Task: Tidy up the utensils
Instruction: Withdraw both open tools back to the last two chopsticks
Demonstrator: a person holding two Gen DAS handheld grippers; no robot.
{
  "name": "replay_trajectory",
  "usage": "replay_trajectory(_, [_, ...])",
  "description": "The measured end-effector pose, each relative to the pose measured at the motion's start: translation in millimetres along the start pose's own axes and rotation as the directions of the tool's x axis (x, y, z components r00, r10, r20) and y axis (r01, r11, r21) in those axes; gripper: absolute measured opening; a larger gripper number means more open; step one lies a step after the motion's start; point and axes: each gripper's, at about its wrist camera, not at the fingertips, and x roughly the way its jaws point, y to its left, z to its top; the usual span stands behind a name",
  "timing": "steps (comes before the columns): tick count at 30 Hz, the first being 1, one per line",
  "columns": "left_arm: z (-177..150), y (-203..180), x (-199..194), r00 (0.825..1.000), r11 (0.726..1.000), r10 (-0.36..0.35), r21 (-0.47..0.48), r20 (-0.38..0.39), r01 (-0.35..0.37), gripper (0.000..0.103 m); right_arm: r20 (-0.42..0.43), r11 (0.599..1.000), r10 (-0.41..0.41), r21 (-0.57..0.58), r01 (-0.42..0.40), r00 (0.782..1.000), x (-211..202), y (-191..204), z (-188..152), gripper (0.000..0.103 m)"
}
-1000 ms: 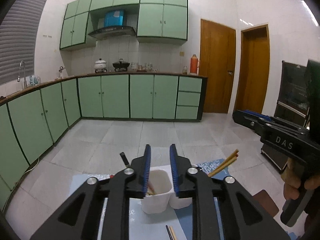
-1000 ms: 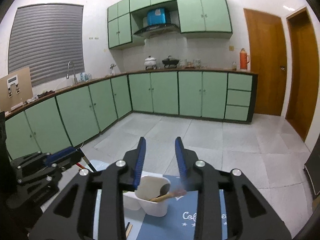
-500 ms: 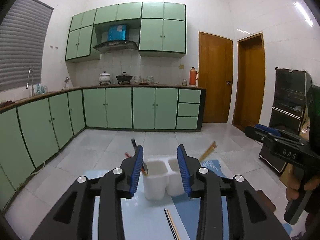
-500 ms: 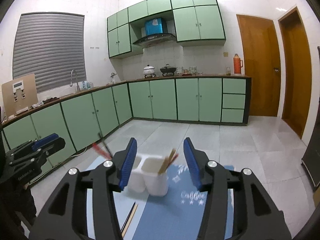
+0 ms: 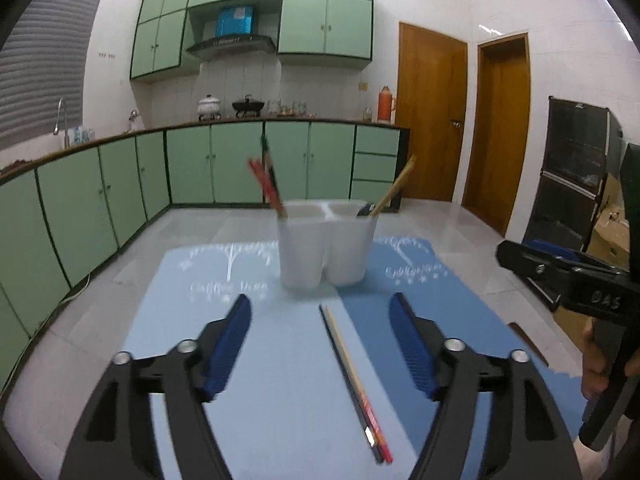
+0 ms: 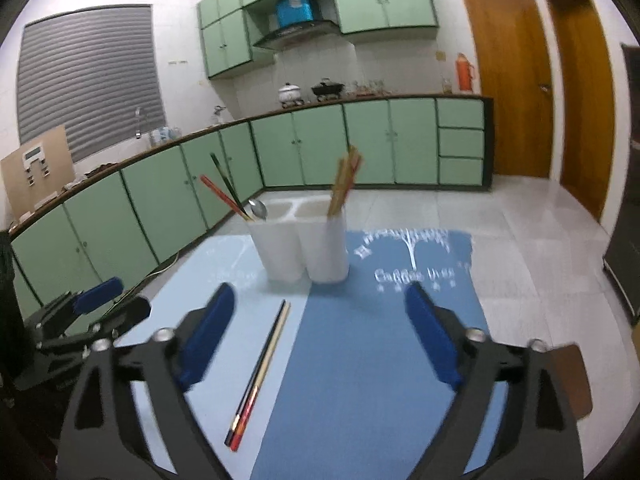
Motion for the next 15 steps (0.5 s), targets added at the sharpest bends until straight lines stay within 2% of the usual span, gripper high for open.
replay_trajectory(6, [-32, 14, 8, 0.997, 1.0, 0.02, -0.02, -0.075, -0.021, 0.079, -0.061, 0.999, -0.038, -0.026, 0.037, 0.997, 10, 10, -33, 0.091])
replay_trajectory(11, [-58, 26, 12, 0.988, 0.999, 0.041, -0.021, -0.148, -0.044, 0.079, -0.137, 0.999, -0.022, -0.046, 0.016, 0.99, 24, 25, -61, 0.091])
replay_trajectory(15, [-73, 35, 12, 0.98, 0.997, 0.06, -0.032, -0.192, -0.067, 0.079, -0.217, 0.998, -0.005, -0.067, -0.01, 0.976, 33, 42, -93, 0.091])
